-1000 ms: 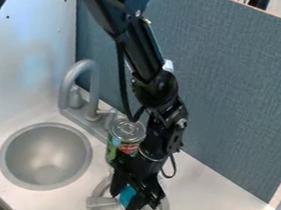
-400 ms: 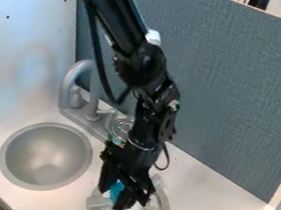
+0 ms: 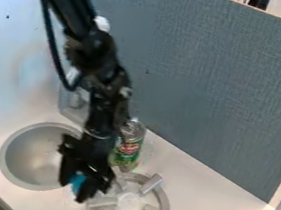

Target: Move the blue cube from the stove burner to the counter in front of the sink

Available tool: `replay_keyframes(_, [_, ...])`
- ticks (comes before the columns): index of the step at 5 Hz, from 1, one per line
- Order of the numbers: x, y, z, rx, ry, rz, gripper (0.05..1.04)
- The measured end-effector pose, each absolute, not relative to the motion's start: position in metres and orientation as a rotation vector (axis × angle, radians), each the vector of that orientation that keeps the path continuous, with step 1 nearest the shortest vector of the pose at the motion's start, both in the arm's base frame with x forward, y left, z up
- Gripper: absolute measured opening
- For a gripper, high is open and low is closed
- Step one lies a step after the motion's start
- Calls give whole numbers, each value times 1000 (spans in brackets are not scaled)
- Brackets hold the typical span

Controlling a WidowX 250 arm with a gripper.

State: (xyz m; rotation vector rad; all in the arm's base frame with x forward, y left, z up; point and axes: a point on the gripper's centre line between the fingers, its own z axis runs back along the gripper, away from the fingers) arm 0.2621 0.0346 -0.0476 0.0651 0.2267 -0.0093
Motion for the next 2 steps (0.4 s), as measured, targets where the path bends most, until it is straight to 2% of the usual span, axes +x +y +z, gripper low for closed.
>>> replay_keyframes(1, [266,61,-55,85,183,37,643])
replay_keyframes(2, [263,62,-75,76,227,23,643])
